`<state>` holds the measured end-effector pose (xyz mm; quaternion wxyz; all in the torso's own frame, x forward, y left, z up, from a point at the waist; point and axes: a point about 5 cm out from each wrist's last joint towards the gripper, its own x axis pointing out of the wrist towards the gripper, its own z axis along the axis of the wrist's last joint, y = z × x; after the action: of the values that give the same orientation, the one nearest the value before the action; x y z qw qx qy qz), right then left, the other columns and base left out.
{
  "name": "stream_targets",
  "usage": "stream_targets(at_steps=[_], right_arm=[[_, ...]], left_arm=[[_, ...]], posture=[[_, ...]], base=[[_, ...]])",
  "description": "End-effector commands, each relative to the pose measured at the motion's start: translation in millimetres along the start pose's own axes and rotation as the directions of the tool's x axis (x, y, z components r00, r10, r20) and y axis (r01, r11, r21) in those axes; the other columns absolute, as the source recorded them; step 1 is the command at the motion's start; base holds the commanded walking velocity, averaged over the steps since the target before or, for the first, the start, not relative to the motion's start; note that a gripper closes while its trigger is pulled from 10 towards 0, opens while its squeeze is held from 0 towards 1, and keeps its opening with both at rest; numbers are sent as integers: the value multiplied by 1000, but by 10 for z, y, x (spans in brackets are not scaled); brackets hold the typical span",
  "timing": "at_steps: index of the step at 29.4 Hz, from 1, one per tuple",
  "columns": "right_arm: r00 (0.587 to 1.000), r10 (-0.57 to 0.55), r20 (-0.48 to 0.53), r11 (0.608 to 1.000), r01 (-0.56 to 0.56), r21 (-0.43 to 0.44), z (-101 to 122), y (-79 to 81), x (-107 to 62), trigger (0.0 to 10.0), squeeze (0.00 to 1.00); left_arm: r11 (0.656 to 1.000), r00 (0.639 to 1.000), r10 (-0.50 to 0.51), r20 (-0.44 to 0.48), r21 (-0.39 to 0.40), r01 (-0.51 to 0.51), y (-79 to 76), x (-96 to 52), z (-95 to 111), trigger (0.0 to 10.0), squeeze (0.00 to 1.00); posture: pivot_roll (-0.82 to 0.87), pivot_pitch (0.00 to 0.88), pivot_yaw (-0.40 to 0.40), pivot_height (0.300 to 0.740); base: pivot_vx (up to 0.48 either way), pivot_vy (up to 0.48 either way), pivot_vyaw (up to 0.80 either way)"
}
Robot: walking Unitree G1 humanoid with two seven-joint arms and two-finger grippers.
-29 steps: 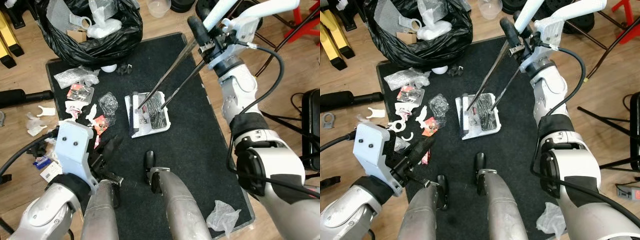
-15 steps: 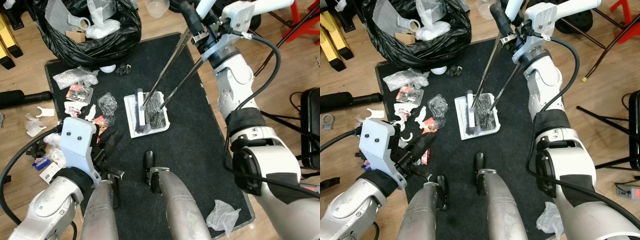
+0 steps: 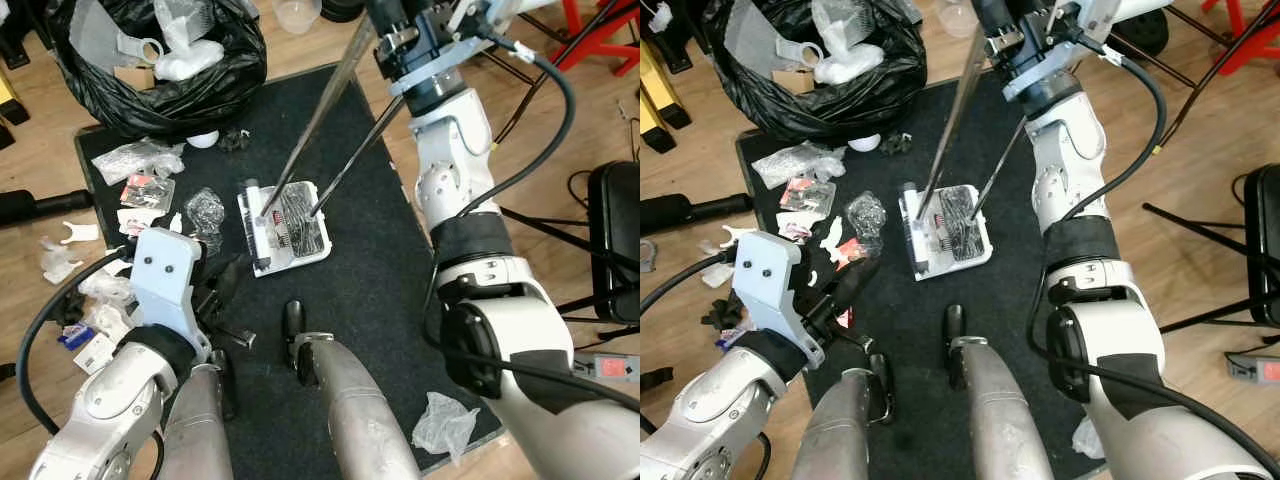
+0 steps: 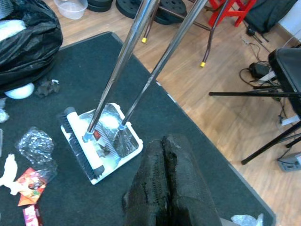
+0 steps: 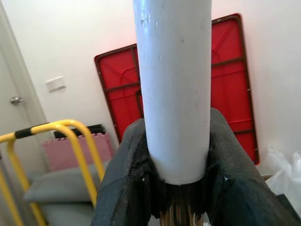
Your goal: Sweep floor
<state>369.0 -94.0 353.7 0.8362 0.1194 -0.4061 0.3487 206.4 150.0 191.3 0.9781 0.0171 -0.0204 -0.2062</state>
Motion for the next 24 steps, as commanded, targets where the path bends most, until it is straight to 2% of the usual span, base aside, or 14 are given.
stream_targets(at_steps=[1,7,11,12,15,16,17,18,19,20,22,24], right_arm=[[999,12,-38,1000,-11,26,-39,71,0,10000,0],[992,61,-114,997,-55,57,-75,229,7,10000,0],[988,81,-135,994,-71,78,-42,260,-42,10000,0],[986,86,-141,994,-74,85,-31,258,-83,10000,0],[986,86,-141,994,-74,85,-31,258,-83,10000,0],[986,84,-147,994,-71,86,-31,254,-121,10000,0],[986,84,-147,994,-71,86,-31,254,-121,10000,0],[987,64,-150,996,-54,71,-29,254,-188,10000,0],[987,64,-150,996,-54,71,-29,254,-188,10000,0],[983,69,-172,997,-62,50,-38,276,-263,10000,0],[983,69,-172,997,-62,50,-38,276,-263,10000,0],[964,102,-245,995,-95,41,-85,353,-444,10000,0]], left_arm=[[1000,1000,-13,-26,-21,12,-35,-11,-82,10000,0],[999,997,18,-72,-26,-20,13,17,-189,10000,0],[998,995,44,-93,-43,-48,66,74,-221,10000,0],[996,995,75,-71,-38,-78,114,129,-188,10000,0],[996,995,75,-71,-38,-78,114,129,-188,10000,0],[994,993,100,-59,-39,-103,161,189,-164,10000,0],[994,993,100,-59,-39,-103,161,189,-164,10000,0],[993,994,103,-25,-55,-104,179,268,-107,10000,0],[993,994,103,-25,-55,-104,179,268,-107,10000,0],[993,995,97,-1,-65,-96,176,333,-66,10000,0],[993,995,97,-1,-65,-96,176,333,-66,10000,0],[987,993,117,33,-111,-112,178,438,-21,10000,0]], posture=[[-122,413,-190,740],[-109,352,-177,740],[-101,323,-173,740],[-96,312,-168,740],[-96,312,-168,740],[-95,298,-160,740],[-95,298,-160,740],[-100,276,-146,740],[-100,276,-146,740],[-102,262,-140,740],[-102,262,-140,740],[-104,239,-135,740]], base=[[0,0,0],[0,0,0],[0,0,763],[0,0,731],[0,0,731],[0,0,669],[0,0,669],[0,0,0],[0,0,0],[450,0,0],[450,0,0],[240,0,712]])
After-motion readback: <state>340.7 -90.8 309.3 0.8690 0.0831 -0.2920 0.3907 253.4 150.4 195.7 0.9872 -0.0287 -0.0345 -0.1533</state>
